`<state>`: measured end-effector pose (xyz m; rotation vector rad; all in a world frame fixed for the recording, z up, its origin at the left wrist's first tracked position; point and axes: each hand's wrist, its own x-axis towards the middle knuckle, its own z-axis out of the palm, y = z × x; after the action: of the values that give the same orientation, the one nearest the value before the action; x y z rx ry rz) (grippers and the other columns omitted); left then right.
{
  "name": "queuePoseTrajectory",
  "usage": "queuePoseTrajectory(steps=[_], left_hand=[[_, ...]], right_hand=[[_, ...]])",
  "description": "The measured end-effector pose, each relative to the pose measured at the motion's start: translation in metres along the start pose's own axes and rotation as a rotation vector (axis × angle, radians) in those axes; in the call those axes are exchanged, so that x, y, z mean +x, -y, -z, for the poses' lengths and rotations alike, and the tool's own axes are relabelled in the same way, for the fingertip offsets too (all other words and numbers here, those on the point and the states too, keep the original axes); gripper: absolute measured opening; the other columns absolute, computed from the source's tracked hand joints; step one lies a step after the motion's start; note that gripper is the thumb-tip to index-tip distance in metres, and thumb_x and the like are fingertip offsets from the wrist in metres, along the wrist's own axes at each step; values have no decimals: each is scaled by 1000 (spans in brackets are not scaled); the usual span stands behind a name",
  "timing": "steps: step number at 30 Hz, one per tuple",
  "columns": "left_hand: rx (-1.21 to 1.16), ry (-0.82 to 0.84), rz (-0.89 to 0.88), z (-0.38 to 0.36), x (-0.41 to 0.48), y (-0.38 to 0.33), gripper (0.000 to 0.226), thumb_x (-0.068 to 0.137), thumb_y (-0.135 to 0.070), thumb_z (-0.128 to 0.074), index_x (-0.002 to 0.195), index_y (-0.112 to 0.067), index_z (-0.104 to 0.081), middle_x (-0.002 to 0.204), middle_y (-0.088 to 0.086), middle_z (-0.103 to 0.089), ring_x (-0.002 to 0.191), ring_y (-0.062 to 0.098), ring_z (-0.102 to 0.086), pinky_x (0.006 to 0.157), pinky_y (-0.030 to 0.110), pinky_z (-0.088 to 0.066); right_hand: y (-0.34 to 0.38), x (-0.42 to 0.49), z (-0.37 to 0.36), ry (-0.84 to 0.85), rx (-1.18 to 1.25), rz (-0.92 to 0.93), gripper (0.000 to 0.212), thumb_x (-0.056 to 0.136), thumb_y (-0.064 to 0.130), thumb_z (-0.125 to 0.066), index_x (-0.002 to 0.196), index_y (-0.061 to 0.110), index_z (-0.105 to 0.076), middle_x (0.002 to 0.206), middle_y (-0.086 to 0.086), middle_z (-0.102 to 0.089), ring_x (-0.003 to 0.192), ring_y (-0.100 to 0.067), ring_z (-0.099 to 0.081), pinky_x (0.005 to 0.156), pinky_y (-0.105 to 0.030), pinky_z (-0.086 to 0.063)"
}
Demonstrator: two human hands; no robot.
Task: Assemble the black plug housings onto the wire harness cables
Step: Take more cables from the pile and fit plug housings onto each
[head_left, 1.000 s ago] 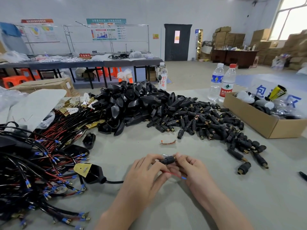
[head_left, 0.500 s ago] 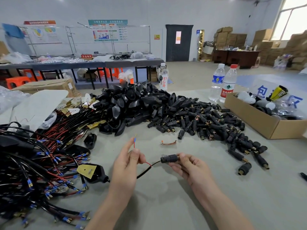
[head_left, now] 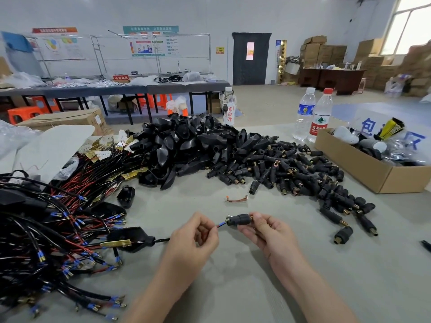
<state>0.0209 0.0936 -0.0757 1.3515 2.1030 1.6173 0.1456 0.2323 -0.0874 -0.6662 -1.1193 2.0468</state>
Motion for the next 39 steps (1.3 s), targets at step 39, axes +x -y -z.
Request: queuePoseTrajectory(steps=[39], left_hand=[[-111,-17,77,-1,6,23,13,86,-42,-69,97,-39,-62,73,-16,-58,62,6,-48,62,31,-47]], right_hand=[[-1,-4,-6,22,5,50,17,99,9,-52,107,-4,-61,102,-19,-75,97,-26,-73,76,-19,-58]])
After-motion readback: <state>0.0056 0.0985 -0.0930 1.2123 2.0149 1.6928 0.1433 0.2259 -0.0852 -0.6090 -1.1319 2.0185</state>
